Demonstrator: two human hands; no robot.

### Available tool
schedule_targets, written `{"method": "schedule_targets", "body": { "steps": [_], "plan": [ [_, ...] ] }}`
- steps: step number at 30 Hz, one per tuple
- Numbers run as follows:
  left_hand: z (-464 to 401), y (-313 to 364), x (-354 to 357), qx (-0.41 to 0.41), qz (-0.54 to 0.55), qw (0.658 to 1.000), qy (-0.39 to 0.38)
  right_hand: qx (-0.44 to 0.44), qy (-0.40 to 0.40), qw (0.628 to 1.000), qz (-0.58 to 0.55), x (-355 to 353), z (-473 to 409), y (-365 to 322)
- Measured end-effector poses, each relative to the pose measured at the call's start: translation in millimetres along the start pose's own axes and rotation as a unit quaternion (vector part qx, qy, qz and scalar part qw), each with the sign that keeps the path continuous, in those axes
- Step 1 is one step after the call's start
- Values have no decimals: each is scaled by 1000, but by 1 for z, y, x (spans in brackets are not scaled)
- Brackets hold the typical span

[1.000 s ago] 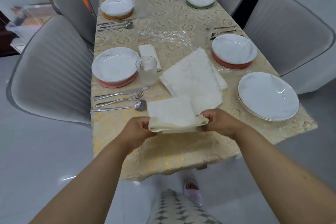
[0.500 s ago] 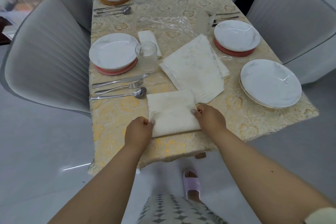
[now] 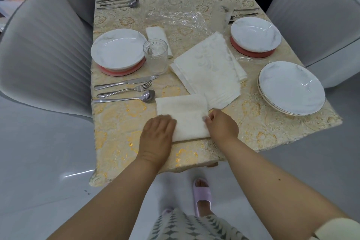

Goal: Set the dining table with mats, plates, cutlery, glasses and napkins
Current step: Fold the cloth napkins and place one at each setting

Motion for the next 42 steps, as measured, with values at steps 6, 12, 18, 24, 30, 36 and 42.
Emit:
{"method": "schedule_targets", "body": {
  "steps": [6, 12, 18, 24, 30, 36, 42],
  "plan": [
    [13, 1, 24, 35, -14, 973, -229, -91, 138, 985, 45, -5, 8, -5],
    [11, -7, 27, 30, 29, 967, -251, -413, 37, 900, 138, 11, 22, -8],
    [6, -24, 18, 3, 117, 965, -234, -334, -33, 933, 132, 0, 7, 8],
    [2, -29, 1, -137, 298, 930, -165, -230, -115, 960, -106, -27, -2, 6],
    [-9, -27, -10, -230, 381, 891, -85, -133, -121, 966, -187, -30, -14, 9],
    [-31, -32, 3, -291, 321, 894, -112, -46, -47, 994, -86, -19, -21, 2],
    [-35, -20, 4, -337, 240, 902, -126, 1, -38, 996, -80, -17, -20, 0]
  ]
}}
Point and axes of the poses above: each hand's wrist, its own z-axis away from the middle knuckle, its own x-axis out of the palm, y = z × x, the point moved 3 cm from there along -z, towards the middle knuckle, and after that the axes turned 11 degrees about -y, right-handed, at the moved point
